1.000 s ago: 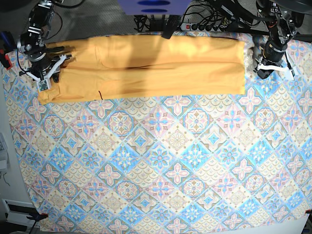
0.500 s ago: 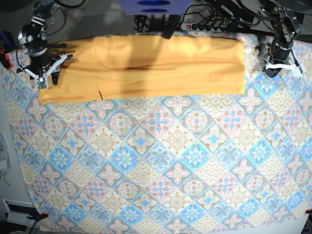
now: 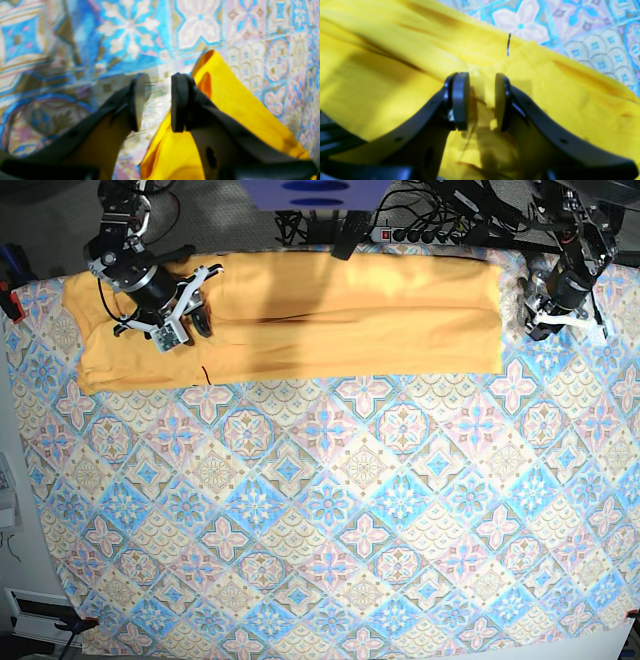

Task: Fold the T-shirt properly
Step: 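Move the left gripper to the shirt's end and grasp it, then pull the gripped shirt end outward with the left gripper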

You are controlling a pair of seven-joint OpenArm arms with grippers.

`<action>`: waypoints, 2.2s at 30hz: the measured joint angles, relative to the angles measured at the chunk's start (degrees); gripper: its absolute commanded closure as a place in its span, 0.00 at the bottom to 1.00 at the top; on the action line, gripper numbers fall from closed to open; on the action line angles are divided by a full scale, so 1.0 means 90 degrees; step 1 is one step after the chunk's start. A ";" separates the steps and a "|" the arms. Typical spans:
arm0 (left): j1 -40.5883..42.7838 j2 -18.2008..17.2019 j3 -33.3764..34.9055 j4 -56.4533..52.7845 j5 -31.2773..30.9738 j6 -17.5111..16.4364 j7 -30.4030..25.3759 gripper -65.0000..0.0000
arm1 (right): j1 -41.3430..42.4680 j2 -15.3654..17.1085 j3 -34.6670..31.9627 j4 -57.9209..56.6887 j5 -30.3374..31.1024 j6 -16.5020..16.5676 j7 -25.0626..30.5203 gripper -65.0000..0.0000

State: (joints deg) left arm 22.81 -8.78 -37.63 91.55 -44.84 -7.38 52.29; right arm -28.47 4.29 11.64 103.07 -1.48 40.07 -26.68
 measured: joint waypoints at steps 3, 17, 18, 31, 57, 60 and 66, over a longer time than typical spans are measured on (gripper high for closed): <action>-0.0085 -0.0012 0.0002 0.0000 -0.0029 -0.0049 0.0304 0.71 | 0.0002 0.0002 0.0002 -0.0010 -0.0002 -0.0005 -0.0015 0.74; -0.0078 -0.0187 0.0396 0.0012 0.0007 -0.0928 0.0748 0.54 | 0.0019 0.0002 0.0002 -0.0223 0.0024 -0.0022 0.0032 0.74; -0.0080 -0.0187 0.0396 0.0012 0.0022 -0.0928 0.0746 0.50 | 0.0019 0.0002 0.0002 -0.0257 0.0000 -0.0022 0.0007 0.74; -0.0083 -0.0192 0.0401 0.0005 0.0022 -0.0933 0.0937 0.27 | 0.0194 0.0000 0.0002 -0.0340 0.0000 -0.0019 0.0024 0.74; -0.0471 -0.0330 0.1149 -0.0566 0.0068 -0.0952 0.0957 0.27 | 0.0323 0.0000 0.0002 -0.0537 0.0002 -0.0022 0.0015 0.74; -0.0590 -0.0313 0.1173 -0.0629 0.0068 -0.0957 0.0991 0.27 | 0.0321 0.0000 0.0002 -0.0537 0.0002 -0.0022 0.0015 0.74; -0.0733 -0.0384 0.1144 -0.1083 -0.0172 -0.1030 0.0925 0.27 | 0.0306 0.0000 0.0002 -0.0537 0.0000 -0.0022 0.0010 0.74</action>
State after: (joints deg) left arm 16.21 -12.23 -27.33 81.80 -46.39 -16.64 60.62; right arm -25.71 4.29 11.66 98.24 -1.48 39.88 -26.59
